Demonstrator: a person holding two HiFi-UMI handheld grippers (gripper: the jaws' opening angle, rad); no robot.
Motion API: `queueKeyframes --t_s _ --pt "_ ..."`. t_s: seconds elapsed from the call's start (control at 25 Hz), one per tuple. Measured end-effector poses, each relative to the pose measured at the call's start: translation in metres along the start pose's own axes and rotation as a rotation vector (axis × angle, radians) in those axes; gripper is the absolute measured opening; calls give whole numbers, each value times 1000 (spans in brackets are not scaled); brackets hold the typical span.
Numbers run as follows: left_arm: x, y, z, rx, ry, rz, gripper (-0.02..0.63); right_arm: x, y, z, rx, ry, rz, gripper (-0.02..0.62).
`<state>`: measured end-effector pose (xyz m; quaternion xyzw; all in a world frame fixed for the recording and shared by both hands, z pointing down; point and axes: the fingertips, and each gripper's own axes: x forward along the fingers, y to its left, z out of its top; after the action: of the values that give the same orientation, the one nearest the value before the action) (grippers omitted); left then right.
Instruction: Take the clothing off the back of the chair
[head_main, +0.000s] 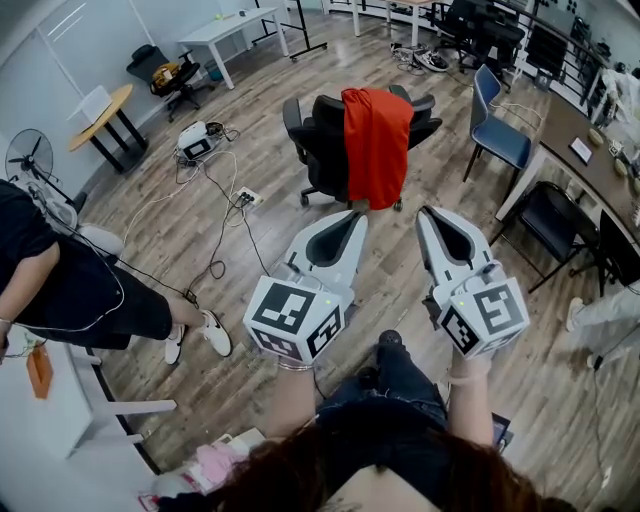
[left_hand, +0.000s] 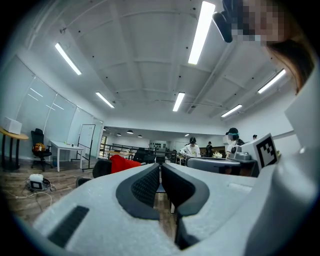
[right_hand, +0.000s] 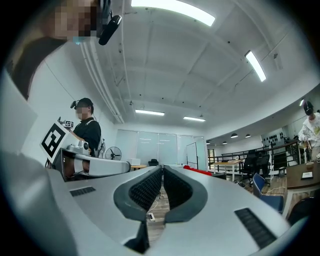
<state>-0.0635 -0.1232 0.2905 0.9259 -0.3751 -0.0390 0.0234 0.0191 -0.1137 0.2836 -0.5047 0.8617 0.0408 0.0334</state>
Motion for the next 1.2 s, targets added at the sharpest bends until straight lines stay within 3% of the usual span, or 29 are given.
queueKeyframes --t_s 1.2 --pt "134 95 -13 -28 19 55 35 121 -119 -35 43 14 52 57"
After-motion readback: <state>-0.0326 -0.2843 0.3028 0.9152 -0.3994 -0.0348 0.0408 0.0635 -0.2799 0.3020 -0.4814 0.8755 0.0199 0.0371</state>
